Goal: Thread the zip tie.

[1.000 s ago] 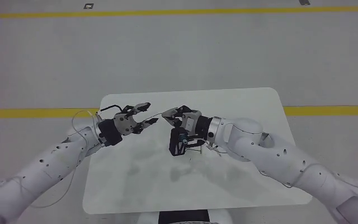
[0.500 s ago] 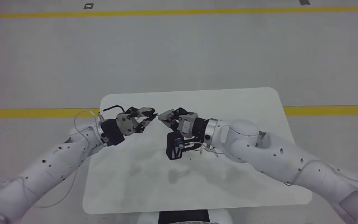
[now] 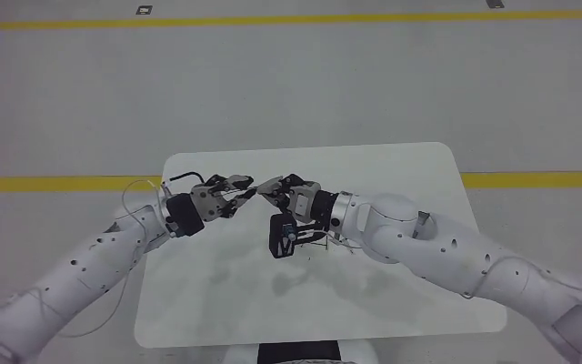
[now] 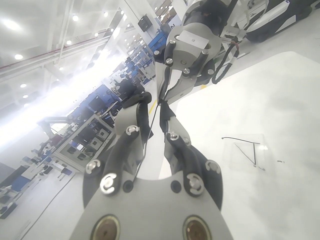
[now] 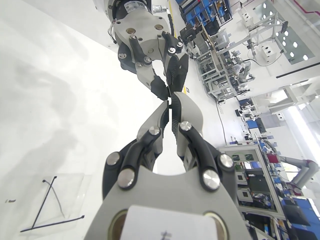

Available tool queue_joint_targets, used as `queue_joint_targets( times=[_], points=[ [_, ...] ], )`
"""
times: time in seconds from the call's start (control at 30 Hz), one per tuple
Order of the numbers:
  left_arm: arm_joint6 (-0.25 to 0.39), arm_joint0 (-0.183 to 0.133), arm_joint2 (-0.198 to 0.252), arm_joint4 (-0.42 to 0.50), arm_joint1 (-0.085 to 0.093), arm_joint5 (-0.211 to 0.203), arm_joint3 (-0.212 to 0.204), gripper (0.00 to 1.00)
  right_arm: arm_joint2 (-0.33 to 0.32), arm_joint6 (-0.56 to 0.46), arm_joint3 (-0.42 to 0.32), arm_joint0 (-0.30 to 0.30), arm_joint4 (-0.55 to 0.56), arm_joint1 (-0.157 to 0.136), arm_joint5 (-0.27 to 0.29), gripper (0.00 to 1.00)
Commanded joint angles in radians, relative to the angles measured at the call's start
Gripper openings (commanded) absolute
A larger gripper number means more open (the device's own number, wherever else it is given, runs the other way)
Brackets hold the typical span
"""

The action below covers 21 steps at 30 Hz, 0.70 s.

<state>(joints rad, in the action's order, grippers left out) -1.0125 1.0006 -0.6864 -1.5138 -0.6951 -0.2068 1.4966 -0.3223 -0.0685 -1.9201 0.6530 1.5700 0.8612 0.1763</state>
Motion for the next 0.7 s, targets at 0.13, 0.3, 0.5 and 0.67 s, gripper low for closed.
queue_joint_targets(
  times=[0.13, 0.3, 0.5, 0.67],
  points=[
    [0.002, 0.004, -0.009, -0.013, -0.008, -0.014, -0.003, 0.12, 0.010, 0.001, 0.000, -0.009, 0.000, -0.002, -0.004, 0.00],
    [0.003, 0.008, -0.018, -0.019, -0.013, -0.021, -0.006, 0.12, 0.020, 0.001, -0.002, -0.018, 0.000, -0.004, 0.003, 0.00],
    [0.005, 0.015, -0.030, -0.027, -0.018, -0.029, -0.011, 0.09, 0.031, 0.000, -0.001, -0.029, 0.000, -0.006, 0.006, 0.00],
    [0.007, 0.022, -0.038, -0.036, -0.022, -0.041, -0.013, 0.09, 0.038, -0.002, -0.001, -0.036, 0.000, -0.008, 0.005, 0.00]
  ],
)
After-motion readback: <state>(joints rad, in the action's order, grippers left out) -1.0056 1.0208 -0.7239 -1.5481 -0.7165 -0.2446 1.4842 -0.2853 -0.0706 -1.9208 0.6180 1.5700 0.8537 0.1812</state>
